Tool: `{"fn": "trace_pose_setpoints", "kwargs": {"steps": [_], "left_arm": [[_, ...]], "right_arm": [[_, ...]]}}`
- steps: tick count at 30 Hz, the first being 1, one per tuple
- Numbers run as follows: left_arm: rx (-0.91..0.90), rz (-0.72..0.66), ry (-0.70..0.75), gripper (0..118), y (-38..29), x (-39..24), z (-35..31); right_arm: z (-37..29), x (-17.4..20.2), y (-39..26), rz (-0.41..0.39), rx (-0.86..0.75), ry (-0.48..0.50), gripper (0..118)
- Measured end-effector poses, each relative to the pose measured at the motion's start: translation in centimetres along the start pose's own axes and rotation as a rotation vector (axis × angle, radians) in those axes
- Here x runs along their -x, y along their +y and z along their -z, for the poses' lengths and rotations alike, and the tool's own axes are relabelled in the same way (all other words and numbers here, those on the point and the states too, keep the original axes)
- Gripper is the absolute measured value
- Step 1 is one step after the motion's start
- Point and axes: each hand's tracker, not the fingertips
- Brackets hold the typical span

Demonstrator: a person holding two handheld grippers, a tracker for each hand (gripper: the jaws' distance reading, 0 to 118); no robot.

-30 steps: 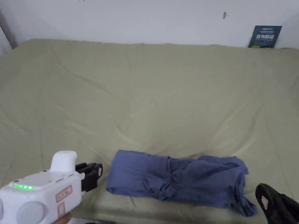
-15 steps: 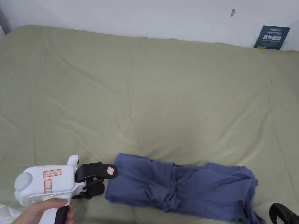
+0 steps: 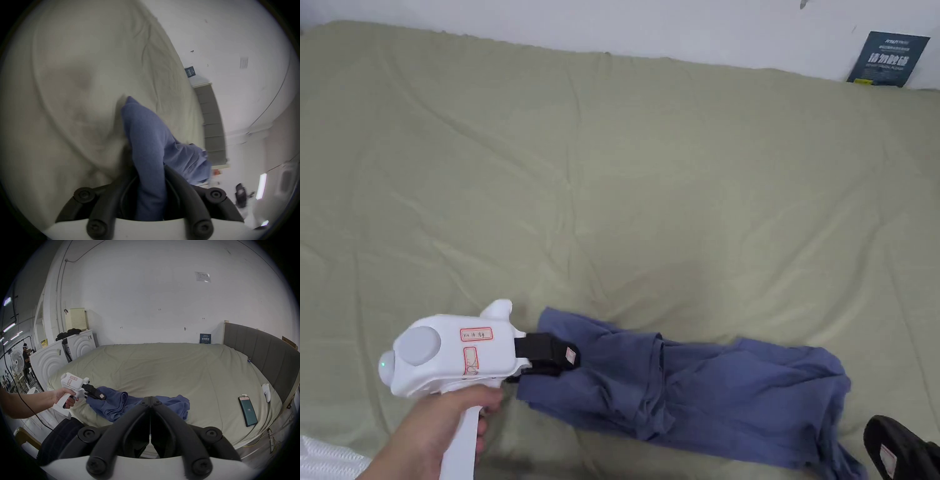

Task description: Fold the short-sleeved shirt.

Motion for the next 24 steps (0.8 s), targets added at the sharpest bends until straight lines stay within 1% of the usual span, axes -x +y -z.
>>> {"fn": "trace_pose_setpoints", "kwargs": {"steps": [1, 3, 4, 5, 6, 7, 10, 12, 14, 16, 17, 18, 21, 24], "left_arm": [[-0.031, 0.049, 0.057, 7, 0.2, -0.5, -1.5], [-0.107, 0.101, 0.176, 7, 0.6, -0.9, -4.7], [-0.136, 0.148, 0.255, 7, 0.7, -1.3, -5.9], [-0.152, 0.240, 0.429, 7, 0.8, -1.8, -7.0], [-0.130, 0.272, 0.513, 7, 0.6, -2.2, -7.1], [-0.120, 0.307, 0.547, 7, 0.6, -2.5, -7.1], [-0.144, 0.277, 0.495, 7, -0.6, -5.3, -6.8], [-0.191, 0.350, 0.469, 7, -2.2, -10.2, -6.2], [-0.205, 0.361, 0.363, 7, -4.2, -14.3, -4.0], [-0.198, 0.383, 0.304, 8, -6.8, -17.7, -0.8], [-0.192, 0.418, 0.277, 8, -8.0, -19.0, 1.1], [-0.192, 0.433, 0.293, 8, -8.8, -19.9, 2.8], [-0.108, 0.442, 0.361, 8, -9.9, -20.6, 8.6], [-0.014, 0.424, 0.422, 10, -10.0, -19.9, 11.2]], "right_arm": [[-0.1, 0.1, 0.1, -0.007, -0.004, 0.003, 1], [-0.6, 0.2, 0.2, -0.019, -0.020, 0.003, 1], [-0.9, 0.2, 0.2, -0.016, -0.030, 0.008, 1], [-1.1, 0.3, 0.1, -0.010, -0.038, 0.014, 1], [-1.3, 0.3, 0.1, -0.007, -0.043, 0.020, 1], [-1.4, 0.4, -0.1, -0.007, -0.048, 0.027, 1], [-2.0, 0.6, -0.2, -0.005, -0.057, 0.038, 1], [-2.7, 0.5, -0.3, 0.008, -0.082, 0.039, 1], [-3.4, 0.3, -0.4, 0.019, -0.095, 0.038, 1], [-3.9, -0.1, -0.7, 0.025, -0.101, 0.031, 1], [-4.2, -0.5, -0.9, 0.036, -0.102, 0.024, 1], [-4.5, -0.8, -1.0, 0.049, -0.104, 0.020, 1], [-5.7, -1.5, -1.4, 0.072, -0.124, -0.003, 1], [-6.7, -2.1, -1.5, 0.069, -0.138, -0.022, 1]]}}
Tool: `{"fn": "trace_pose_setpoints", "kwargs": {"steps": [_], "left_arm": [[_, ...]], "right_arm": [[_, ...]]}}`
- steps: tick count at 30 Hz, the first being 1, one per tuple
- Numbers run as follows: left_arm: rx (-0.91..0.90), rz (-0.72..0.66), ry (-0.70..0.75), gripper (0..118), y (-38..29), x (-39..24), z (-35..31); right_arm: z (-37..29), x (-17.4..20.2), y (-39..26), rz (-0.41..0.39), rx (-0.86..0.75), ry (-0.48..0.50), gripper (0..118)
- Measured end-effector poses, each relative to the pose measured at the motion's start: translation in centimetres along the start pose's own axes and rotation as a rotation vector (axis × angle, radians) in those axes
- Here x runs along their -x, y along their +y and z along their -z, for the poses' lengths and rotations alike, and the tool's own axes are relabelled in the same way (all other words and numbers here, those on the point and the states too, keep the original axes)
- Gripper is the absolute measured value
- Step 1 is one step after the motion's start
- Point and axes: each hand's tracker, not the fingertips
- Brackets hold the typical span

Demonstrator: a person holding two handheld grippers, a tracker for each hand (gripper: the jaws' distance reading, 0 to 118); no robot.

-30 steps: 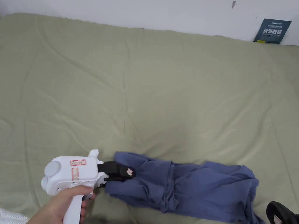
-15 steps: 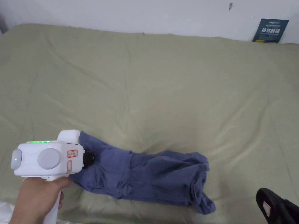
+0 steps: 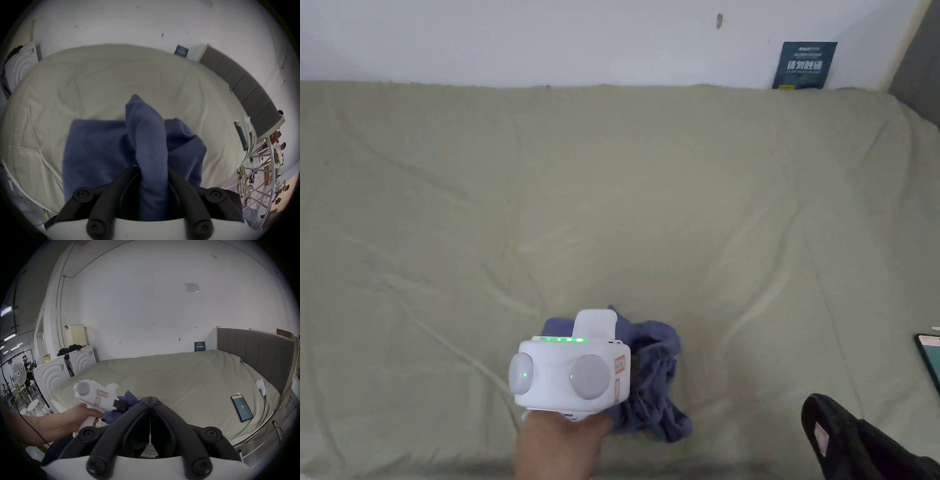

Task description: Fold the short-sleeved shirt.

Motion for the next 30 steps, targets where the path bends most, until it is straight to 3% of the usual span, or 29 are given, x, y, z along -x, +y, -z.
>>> {"fn": "trace_pose_setpoints", "kwargs": {"steps": [1, 3, 4, 5, 7, 9, 10, 14, 15, 16, 24, 27, 30], "left_arm": [[-0.029, -0.013, -0.003, 16, 0.2, 0.1, 0.1], [-0.033, -0.037, -0.083, 69, 0.7, 0.9, -1.9], [-0.084, -0.069, -0.162, 88, 0.8, 1.6, -4.0], [-0.207, -0.100, -0.214, 96, 0.9, 2.1, -6.1], [-0.370, -0.106, -0.296, 103, 1.1, 3.1, -11.1], [-0.345, -0.133, -0.251, 103, 1.4, 4.7, -12.6], [-0.338, -0.171, -0.207, 103, 1.5, 5.6, -12.5], [-0.189, -0.245, -0.286, 62, 0.3, 6.5, -8.6], [-0.154, -0.269, -0.322, 19, -0.3, 5.7, -6.8], [-0.135, -0.280, -0.329, 2, -0.9, 4.8, -5.4], [-0.001, -0.159, -0.318, 1, -3.2, -2.6, 3.3], [-0.013, -0.213, -0.362, 2, -2.8, -1.2, 2.1], [-0.124, -0.085, -0.342, 2, -2.7, 0.1, -3.3]], "right_arm": [[-0.2, -0.1, 0.0, -0.014, -0.002, -0.006, 1], [-0.5, -0.3, 0.0, -0.027, -0.006, 0.002, 1], [-0.6, -0.4, 0.0, -0.022, -0.009, 0.009, 1], [-0.5, -0.6, 0.0, -0.013, -0.008, 0.014, 1], [-0.5, -0.8, -0.1, -0.002, -0.010, 0.014, 1], [-0.4, -1.1, -0.3, 0.019, -0.010, 0.023, 1], [-0.2, -1.3, -0.5, 0.037, -0.006, 0.031, 1], [0.5, -1.6, -0.9, 0.076, 0.029, 0.038, 1], [0.5, -1.8, -0.9, 0.087, 0.034, 0.037, 1], [0.6, -1.9, -1.0, 0.091, 0.038, 0.035, 1], [0.9, -2.8, -1.0, 0.075, 0.112, -0.010, 1], [2.1, -2.7, -0.7, 0.081, 0.141, 0.000, 1], [5.3, -1.8, -0.4, 0.131, 0.198, 0.069, 1]]}}
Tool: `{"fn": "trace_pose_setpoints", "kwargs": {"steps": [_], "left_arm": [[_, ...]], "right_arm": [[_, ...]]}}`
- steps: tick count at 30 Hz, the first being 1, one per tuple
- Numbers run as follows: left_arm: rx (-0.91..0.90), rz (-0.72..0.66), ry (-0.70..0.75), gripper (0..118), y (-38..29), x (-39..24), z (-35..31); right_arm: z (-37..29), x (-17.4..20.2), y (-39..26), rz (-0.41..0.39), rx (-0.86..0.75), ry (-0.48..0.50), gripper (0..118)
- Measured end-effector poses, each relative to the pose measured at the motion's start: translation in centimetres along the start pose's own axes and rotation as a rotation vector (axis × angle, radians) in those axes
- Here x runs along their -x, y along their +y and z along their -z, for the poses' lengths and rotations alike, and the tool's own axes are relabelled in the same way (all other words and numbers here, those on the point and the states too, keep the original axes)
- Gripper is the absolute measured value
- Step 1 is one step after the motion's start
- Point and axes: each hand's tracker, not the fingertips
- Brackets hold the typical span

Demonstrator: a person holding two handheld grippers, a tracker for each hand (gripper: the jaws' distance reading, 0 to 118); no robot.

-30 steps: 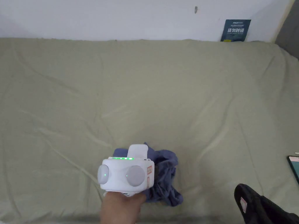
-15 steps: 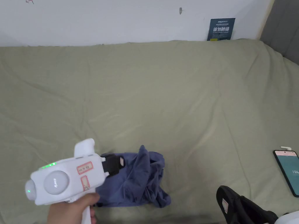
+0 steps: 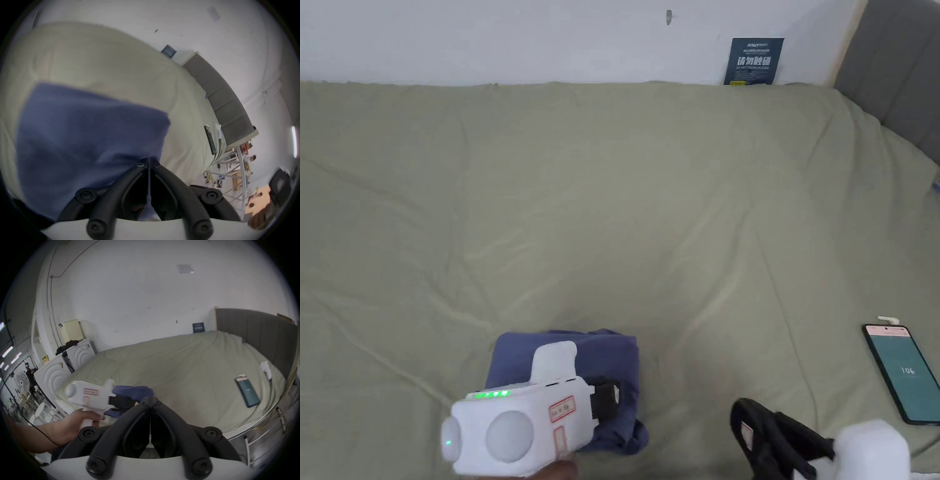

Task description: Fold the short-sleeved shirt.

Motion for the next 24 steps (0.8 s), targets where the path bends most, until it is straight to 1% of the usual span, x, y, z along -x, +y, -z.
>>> {"fn": "trace_pose_setpoints", "kwargs": {"steps": [1, 3, 4, 5, 6, 7, 8, 9, 10, 11, 12, 13, 14, 15, 16, 17, 18, 19, 21, 22, 23, 24], "left_arm": [[-0.029, 0.015, -0.005, 2, 0.2, -0.1, -2.3], [-0.065, 0.002, 0.003, 2, 0.5, 1.2, -5.9], [-0.069, -0.006, 0.019, 2, 0.5, 2.2, -7.2], [-0.088, -0.019, 0.051, 5, 0.5, 3.3, -8.6], [-0.102, -0.044, 0.076, 14, 0.5, 4.6, -9.6], [-0.114, -0.075, 0.071, 36, 0.5, 5.9, -10.3], [-0.113, -0.110, 0.046, 79, 0.5, 7.1, -10.6], [-0.096, -0.147, 0.029, 101, 0.6, 9.0, -10.4], [-0.075, -0.174, 0.018, 105, 0.6, 10.2, -10.2], [-0.077, -0.184, -0.013, 105, 0.5, 11.2, -10.0], [-0.090, -0.194, -0.040, 105, 0.6, 12.2, -9.7], [-0.068, -0.213, -0.063, 106, 0.7, 13.3, -8.9], [-0.050, -0.231, -0.077, 105, 0.8, 14.1, -8.2], [-0.028, -0.248, -0.072, 106, 0.9, 15.0, -7.4], [-0.007, -0.265, -0.087, 105, 0.9, 15.9, -6.3], [0.028, -0.286, -0.114, 106, 1.0, 16.5, -5.1], [0.062, -0.339, -0.138, 105, 0.8, 17.2, -3.7], [0.066, -0.389, -0.183, 105, 0.5, 17.8, -2.3], [-0.053, -0.436, -0.363, 106, 0.8, 18.4, -1.1], [-0.051, -0.500, -0.442, 106, 1.0, 18.5, -0.2], [-0.020, -0.568, -0.497, 102, 0.9, 18.3, 0.8], [0.013, -0.608, -0.547, 88, 0.7, 17.7, 2.0]], "right_arm": [[1.4, 0.3, 0.2, 0.028, 0.014, 0.039, 1], [5.0, 0.6, 0.1, 0.139, 0.045, 0.155, 1], [7.1, 0.7, -0.2, 0.176, 0.061, 0.183, 1], [9.2, 0.7, -0.6, 0.207, 0.083, 0.199, 1], [11.6, 0.6, -1.1, 0.238, 0.112, 0.222, 1], [14.0, 0.1, -1.8, 0.289, 0.146, 0.256, 1], [15.9, -0.4, -2.4, 0.326, 0.181, 0.299, 1], [18.0, -1.3, -3.2, 0.389, 0.224, 0.383, 1], [19.9, -2.3, -4.3, 0.499, 0.275, 0.491, 1], [21.2, -3.2, -5.4, 0.604, 0.326, 0.548, 1], [22.2, -3.8, -6.4, 0.654, 0.360, 0.522, 1], [22.5, -4.1, -6.8, 0.578, 0.370, 0.382, 1], [22.5, -4.3, -7.0, 0.506, 0.397, 0.263, 1], [22.5, -4.7, -7.2, 0.478, 0.425, 0.194, 1], [21.9, -5.2, -7.1, 0.575, 0.373, 0.293, 1], [21.5, -5.3, -6.8, 0.607, 0.344, 0.302, 1], [20.8, -4.7, -6.2, 0.555, 0.345, 0.250, 1], [20.7, -4.6, -5.9, 0.490, 0.350, 0.229, 1], [20.8, -4.5, -5.7, 0.461, 0.371, 0.246, 1], [20.5, -4.1, -5.4, 0.453, 0.369, 0.244, 1], [20.4, -4.0, -5.3, 0.450, 0.367, 0.244, 1], [20.4, -4.0, -5.3, 0.452, 0.363, 0.246, 1]]}}
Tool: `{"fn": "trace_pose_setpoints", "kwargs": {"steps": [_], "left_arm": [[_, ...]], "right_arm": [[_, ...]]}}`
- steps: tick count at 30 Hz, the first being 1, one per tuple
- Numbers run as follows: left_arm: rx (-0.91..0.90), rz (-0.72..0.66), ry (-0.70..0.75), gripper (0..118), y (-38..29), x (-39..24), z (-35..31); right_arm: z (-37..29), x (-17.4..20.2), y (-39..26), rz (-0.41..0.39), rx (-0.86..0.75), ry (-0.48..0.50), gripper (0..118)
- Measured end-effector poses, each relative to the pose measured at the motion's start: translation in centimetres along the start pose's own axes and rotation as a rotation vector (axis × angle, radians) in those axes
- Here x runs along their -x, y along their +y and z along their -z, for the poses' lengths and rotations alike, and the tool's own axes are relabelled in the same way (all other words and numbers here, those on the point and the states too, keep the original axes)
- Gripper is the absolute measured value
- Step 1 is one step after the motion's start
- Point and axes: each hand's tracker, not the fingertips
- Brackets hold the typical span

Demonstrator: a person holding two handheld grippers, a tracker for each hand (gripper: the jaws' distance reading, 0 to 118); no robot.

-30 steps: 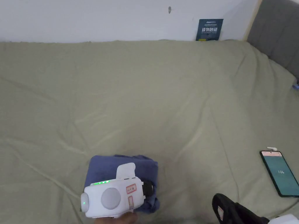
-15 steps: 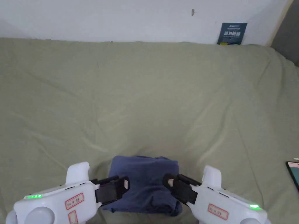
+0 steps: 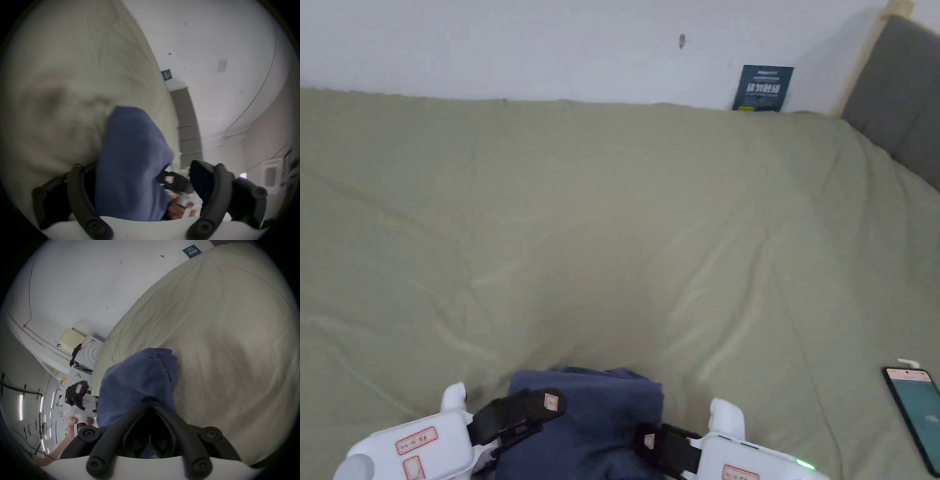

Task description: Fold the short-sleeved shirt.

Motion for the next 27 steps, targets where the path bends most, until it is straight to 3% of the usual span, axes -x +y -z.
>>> {"fn": "trace_pose_setpoints", "kwargs": {"steps": [2, 3, 5, 9, 11, 18, 23, 27], "left_arm": [[0.048, 0.090, 0.215, 21, -0.6, 0.2, 1.7], [0.049, 0.124, 0.269, 21, -1.0, 0.6, 2.0], [-0.001, 0.041, 0.168, 21, -0.6, -0.2, 0.8], [0.012, 0.206, 0.296, 21, 1.1, -3.3, -2.0], [-0.014, 0.207, 0.304, 21, 3.2, -4.1, -4.7], [-0.144, 0.304, 0.505, 21, 11.7, -6.5, -18.8], [-0.167, 0.302, 0.681, 21, 19.3, -3.5, -30.3], [-0.132, 0.231, 0.668, 21, 23.6, 0.0, -39.6]], "right_arm": [[-0.2, -0.1, 0.0, 0.007, -0.011, 0.001, 1], [-0.4, -0.1, -0.1, 0.011, -0.018, 0.001, 1], [-1.1, 0.0, -0.2, 0.011, -0.025, 0.001, 1], [-3.2, 0.3, -0.2, -0.020, -0.048, -0.007, 1], [-4.2, 0.7, -0.3, -0.032, -0.066, -0.014, 1], [-6.7, 3.3, -1.6, -0.069, -0.120, -0.069, 1], [-7.3, 5.3, -2.9, -0.080, -0.131, -0.113, 1], [-7.1, 6.7, -3.9, -0.092, -0.129, -0.147, 1]]}}
